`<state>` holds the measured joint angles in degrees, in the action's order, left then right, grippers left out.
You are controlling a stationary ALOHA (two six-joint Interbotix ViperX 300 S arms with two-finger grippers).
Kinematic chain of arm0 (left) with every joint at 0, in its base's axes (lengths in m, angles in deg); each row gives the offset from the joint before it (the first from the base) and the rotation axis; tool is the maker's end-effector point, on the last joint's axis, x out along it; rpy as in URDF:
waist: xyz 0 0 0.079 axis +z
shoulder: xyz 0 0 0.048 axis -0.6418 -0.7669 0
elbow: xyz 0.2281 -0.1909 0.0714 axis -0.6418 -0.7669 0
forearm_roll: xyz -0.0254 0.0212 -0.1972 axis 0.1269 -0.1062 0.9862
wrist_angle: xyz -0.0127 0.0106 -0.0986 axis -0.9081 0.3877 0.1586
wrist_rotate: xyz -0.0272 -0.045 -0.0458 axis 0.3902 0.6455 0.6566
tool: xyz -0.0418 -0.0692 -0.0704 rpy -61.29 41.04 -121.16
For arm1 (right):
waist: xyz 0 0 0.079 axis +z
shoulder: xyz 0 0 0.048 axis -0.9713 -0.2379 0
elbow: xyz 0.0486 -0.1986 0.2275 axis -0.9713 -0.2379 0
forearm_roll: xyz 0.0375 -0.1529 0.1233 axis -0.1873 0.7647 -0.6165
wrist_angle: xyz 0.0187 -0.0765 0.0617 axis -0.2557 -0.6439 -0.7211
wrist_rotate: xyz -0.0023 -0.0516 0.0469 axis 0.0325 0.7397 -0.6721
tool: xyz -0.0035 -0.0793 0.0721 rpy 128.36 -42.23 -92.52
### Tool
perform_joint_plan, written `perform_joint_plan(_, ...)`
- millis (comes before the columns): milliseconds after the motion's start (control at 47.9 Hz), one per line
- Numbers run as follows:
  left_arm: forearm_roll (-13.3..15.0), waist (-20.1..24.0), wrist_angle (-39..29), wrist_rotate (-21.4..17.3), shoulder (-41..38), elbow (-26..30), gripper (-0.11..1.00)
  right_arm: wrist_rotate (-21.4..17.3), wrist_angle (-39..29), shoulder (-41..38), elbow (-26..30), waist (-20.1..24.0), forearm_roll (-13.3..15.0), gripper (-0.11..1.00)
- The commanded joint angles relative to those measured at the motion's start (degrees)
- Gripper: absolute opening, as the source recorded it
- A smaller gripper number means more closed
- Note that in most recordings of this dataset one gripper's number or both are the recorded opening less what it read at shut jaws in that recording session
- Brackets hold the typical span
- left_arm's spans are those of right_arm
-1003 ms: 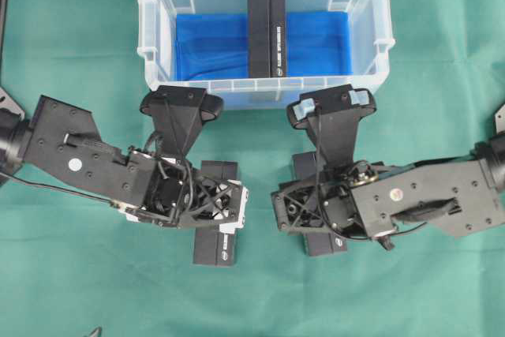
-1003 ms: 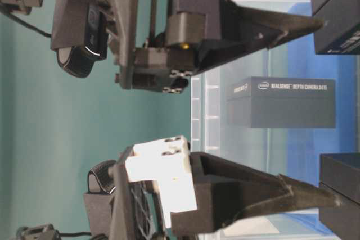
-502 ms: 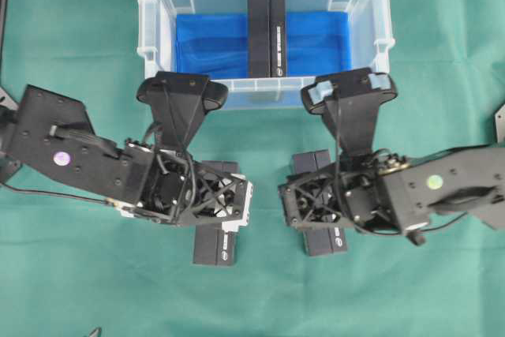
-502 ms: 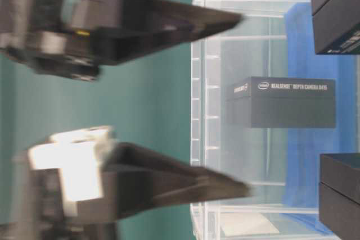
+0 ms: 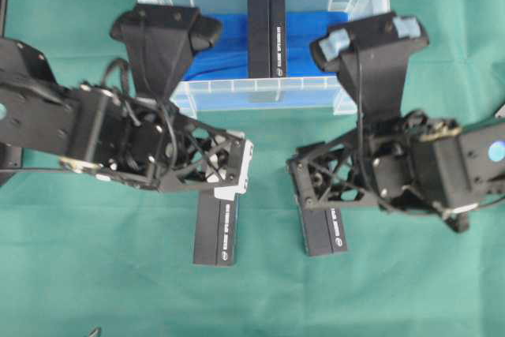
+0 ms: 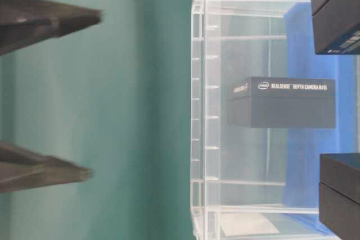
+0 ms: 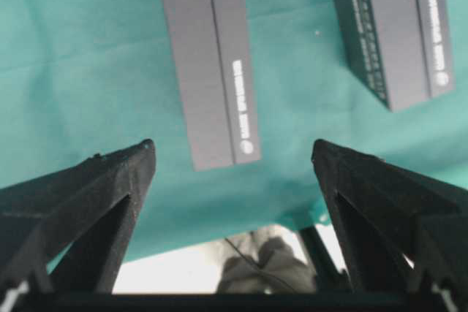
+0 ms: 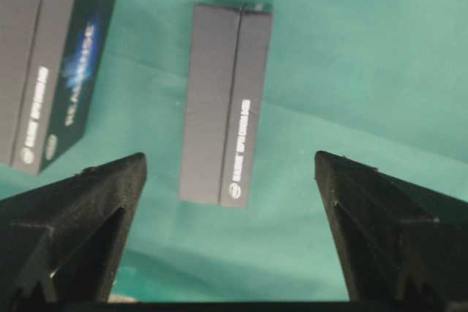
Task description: Take the box out of the case with both arms.
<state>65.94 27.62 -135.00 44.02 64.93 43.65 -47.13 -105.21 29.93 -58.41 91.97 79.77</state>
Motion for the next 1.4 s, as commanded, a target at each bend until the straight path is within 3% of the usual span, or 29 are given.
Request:
perform_joint_plan(0,-0.26,0.62,-2.55,-0.88,1.32,4.31,0.90,0.88,-2.20,1.76,4.13,-0.26,1.14,0.92)
perform_joint_plan(209,-1.32,1.32,-7.82,-2.29,1.14,8.79,0.90,2.02,-5.54,1.76,7.03,-0.53,2.64,0.92)
perform_joint_plan(1379,-1.41,1.58,-8.44,-2.90,1.05,8.61,0.90,2.64,-5.71,1.76,7.03,-0.79,2.46,0.92)
